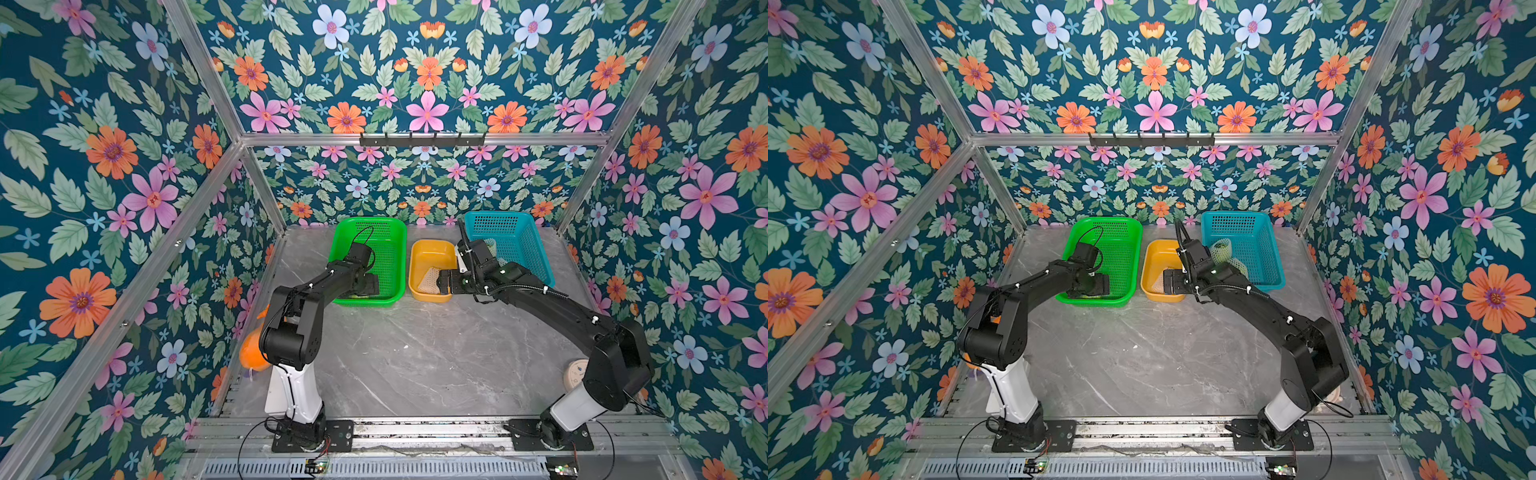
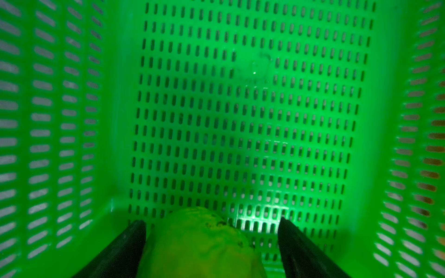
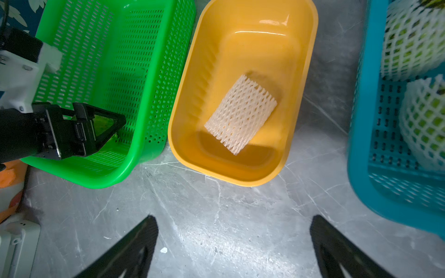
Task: Sleeve custard apples in foam nets
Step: Pick up the custard apple from the basket.
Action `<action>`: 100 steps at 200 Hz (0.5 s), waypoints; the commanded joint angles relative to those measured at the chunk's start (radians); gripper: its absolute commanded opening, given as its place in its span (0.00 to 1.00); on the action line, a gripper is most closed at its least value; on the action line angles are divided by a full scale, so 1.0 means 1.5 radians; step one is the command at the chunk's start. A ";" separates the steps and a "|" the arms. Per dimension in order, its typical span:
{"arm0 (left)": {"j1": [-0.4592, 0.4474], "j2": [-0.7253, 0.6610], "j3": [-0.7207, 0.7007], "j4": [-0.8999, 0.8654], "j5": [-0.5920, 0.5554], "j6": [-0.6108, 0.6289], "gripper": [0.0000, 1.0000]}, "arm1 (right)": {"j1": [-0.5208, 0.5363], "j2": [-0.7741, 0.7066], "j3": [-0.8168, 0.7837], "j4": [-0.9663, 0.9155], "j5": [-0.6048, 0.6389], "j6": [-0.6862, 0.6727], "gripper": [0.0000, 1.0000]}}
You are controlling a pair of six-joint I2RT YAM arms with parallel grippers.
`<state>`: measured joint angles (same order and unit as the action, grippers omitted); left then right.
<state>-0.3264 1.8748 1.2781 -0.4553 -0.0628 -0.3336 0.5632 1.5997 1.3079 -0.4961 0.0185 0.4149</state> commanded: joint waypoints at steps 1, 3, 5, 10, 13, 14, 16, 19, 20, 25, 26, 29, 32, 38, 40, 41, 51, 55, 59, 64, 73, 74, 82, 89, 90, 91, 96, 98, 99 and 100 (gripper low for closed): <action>-0.002 -0.006 0.000 -0.030 -0.021 0.012 0.89 | 0.000 -0.002 0.004 0.004 0.012 0.000 0.99; -0.002 -0.006 -0.001 -0.031 -0.022 0.012 0.89 | 0.000 -0.002 0.004 0.004 0.012 0.000 0.99; -0.002 -0.006 -0.001 -0.032 -0.023 0.011 0.89 | 0.000 -0.002 0.004 0.004 0.012 0.000 0.99; -0.002 -0.006 -0.002 -0.034 -0.024 0.013 0.89 | 0.000 -0.001 0.004 0.003 0.013 0.000 0.99; -0.002 -0.005 -0.003 -0.035 -0.024 0.013 0.89 | 0.001 -0.001 0.005 0.003 0.013 0.000 0.99; -0.002 -0.005 -0.003 -0.036 -0.024 0.013 0.89 | 0.000 -0.001 0.005 0.003 0.013 0.000 0.99; -0.003 -0.005 -0.003 -0.037 -0.024 0.013 0.89 | 0.001 -0.001 0.006 0.003 0.013 0.001 0.99; -0.002 -0.004 -0.004 -0.038 -0.024 0.013 0.88 | 0.000 -0.001 0.006 0.003 0.013 0.001 0.99; -0.003 -0.004 -0.004 -0.038 -0.023 0.013 0.89 | 0.000 -0.001 0.007 0.003 0.013 0.001 0.99; -0.003 -0.003 -0.005 -0.040 -0.023 0.013 0.88 | 0.000 0.000 0.008 0.002 0.013 0.001 0.99; -0.003 -0.004 -0.005 -0.040 -0.023 0.013 0.88 | 0.001 0.000 0.008 0.002 0.013 0.001 0.99; -0.003 -0.004 -0.007 -0.040 -0.023 0.012 0.88 | 0.000 -0.001 0.008 0.001 0.013 0.000 0.99; -0.003 -0.004 -0.008 -0.040 -0.023 0.013 0.88 | 0.001 -0.001 0.008 0.000 0.013 0.001 0.99; -0.004 -0.004 -0.009 -0.039 -0.023 0.012 0.88 | 0.000 -0.001 0.008 0.001 0.014 0.001 0.99; -0.003 -0.004 -0.010 -0.039 -0.022 0.012 0.88 | 0.000 -0.001 0.008 0.001 0.014 0.001 0.99; -0.004 -0.004 -0.010 -0.038 -0.022 0.012 0.88 | 0.000 -0.001 0.008 0.000 0.014 0.001 0.99; -0.004 -0.005 -0.012 -0.035 -0.021 0.010 0.88 | 0.000 -0.002 0.009 0.000 0.016 0.001 0.99; -0.004 -0.006 -0.013 -0.033 -0.020 0.011 0.87 | 0.000 -0.003 0.009 -0.001 0.016 0.001 0.99; -0.004 -0.007 -0.014 -0.031 -0.019 0.009 0.86 | 0.000 -0.003 0.008 -0.001 0.017 0.001 0.99; -0.004 -0.009 -0.015 -0.026 -0.016 0.010 0.84 | 0.000 -0.004 0.008 -0.001 0.018 0.001 0.99; -0.004 -0.012 -0.015 -0.020 -0.011 0.010 0.81 | -0.001 -0.005 0.008 -0.002 0.019 0.002 0.99; -0.004 -0.012 -0.016 -0.019 -0.011 0.010 0.80 | 0.000 -0.005 0.008 -0.002 0.019 0.002 0.99; -0.004 -0.016 -0.014 -0.012 -0.006 0.010 0.78 | 0.000 -0.008 0.004 -0.002 0.022 0.003 0.99; -0.004 -0.020 -0.014 -0.007 -0.003 0.008 0.75 | 0.001 -0.011 0.003 -0.002 0.025 0.003 0.99; -0.004 -0.020 -0.014 -0.006 -0.003 0.008 0.75 | 0.001 -0.011 0.002 -0.002 0.026 0.004 0.99; -0.004 -0.021 -0.013 -0.005 -0.002 0.008 0.75 | 0.000 -0.011 0.002 -0.002 0.027 0.003 0.99; -0.004 -0.023 -0.013 -0.001 -0.003 0.007 0.74 | 0.000 -0.013 0.001 -0.002 0.029 0.003 0.99; -0.004 -0.025 -0.013 0.001 -0.003 0.008 0.74 | 0.001 -0.012 0.001 -0.003 0.030 0.004 0.99; -0.004 -0.025 -0.013 0.002 -0.002 0.007 0.73 | 0.001 -0.013 0.001 -0.003 0.031 0.004 0.99; -0.004 -0.026 -0.013 0.002 -0.002 0.008 0.73 | 0.001 -0.013 0.001 -0.003 0.031 0.003 0.99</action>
<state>-0.3321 1.8545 1.2556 -0.4850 -0.0761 -0.3168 0.5629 1.5948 1.3128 -0.5018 0.0357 0.4156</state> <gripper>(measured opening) 0.753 0.993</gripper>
